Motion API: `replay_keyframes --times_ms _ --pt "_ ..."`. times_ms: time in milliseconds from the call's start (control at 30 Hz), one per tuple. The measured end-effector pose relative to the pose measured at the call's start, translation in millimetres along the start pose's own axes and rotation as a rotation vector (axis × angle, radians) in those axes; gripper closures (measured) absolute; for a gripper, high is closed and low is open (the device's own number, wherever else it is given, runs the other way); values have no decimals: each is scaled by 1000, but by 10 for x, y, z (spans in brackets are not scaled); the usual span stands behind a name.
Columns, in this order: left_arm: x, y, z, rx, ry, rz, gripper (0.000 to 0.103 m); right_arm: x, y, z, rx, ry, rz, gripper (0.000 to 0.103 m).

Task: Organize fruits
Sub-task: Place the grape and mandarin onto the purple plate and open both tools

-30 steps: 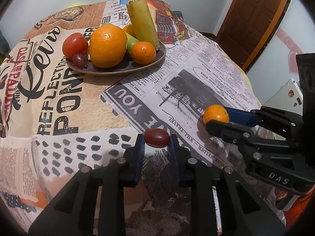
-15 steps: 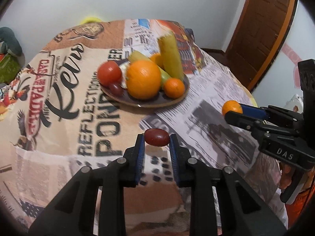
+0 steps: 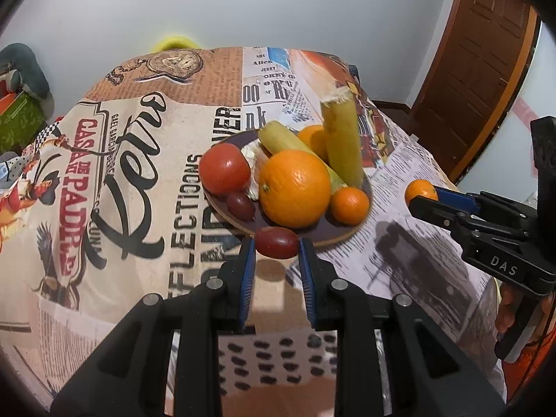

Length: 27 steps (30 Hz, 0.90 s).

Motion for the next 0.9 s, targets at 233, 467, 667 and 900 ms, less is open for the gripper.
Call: replay_keyframes --times_ms 233,467,667,900 --pt "-73 -48 199 -3 -10 1 78 58 -36 270 -16 -2 2 71" --pt "-90 -28 336 -10 -5 0 78 77 25 457 -37 -15 16 71" --pt "-128 2 405 -16 -8 -11 78 97 46 535 -44 -17 13 70" --pt "-147 3 405 -8 -11 -16 78 105 41 542 -44 -22 2 69"
Point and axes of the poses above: each gripper's, at about its wrist camera, not at the fingertips, and z roughly the way its jaws point, x to its right, y to its underside, the point moved 9 cm from there along z, roughly the way its jaws point, and after that the axes turned 14 degrees about x, right-handed, at the moved point
